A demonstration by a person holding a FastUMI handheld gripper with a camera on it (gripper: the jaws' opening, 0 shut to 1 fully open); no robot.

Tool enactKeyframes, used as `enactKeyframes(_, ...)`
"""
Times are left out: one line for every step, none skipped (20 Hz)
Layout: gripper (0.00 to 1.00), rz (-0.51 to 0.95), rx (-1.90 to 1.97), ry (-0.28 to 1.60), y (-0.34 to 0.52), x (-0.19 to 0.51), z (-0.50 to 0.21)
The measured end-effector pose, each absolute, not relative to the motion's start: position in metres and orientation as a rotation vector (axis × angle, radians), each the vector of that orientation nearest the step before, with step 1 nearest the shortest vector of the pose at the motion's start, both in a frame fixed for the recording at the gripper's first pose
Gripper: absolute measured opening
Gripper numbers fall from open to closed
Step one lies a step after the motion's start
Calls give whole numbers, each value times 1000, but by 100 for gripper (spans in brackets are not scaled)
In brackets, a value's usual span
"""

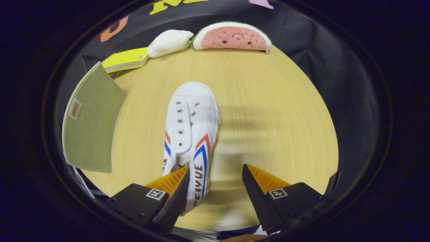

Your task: Open the storage box then place both shoes into the box .Put the left shoe in first, then the right shoe, with the right side of both shoes facing outward in a uniform manner.

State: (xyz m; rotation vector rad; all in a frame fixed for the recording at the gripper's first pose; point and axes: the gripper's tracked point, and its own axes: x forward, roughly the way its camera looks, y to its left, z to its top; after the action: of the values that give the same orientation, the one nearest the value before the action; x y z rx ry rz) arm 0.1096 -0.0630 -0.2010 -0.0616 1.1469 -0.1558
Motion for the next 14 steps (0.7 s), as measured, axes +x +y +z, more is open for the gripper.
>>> enactKeyframes(93,-159,-65,1138,-63,117,-203)
enactKeyframes(89,-137,-45,1152,-56,118,-205)
enactKeyframes(74,-111,-39,1166,-50,118,-208)
enactKeyframes(60,-100,-39,1162,-45,121,-205)
enactKeyframes(47,-113,-50,1162,-46,121,-207)
enactKeyframes(35,-124,-51,1160,-44,120,-205)
enactKeyframes(34,-129,-48,1155,-45,120,-207)
enactKeyframes(30,-131,-35,1147,-46,120,-206)
enactKeyframes(28,-132,-18,1141,-47,119,-206)
enactKeyframes(23,-132,16,1121,-51,119,-204)
enactKeyframes(15,-127,60,1122,-52,119,-205)
enactKeyframes(6,-110,86,1134,-52,117,-206)
enactKeyframes(6,-104,104,1127,-51,116,-204)
enactKeyframes(6,-107,115,1116,-52,116,-201)
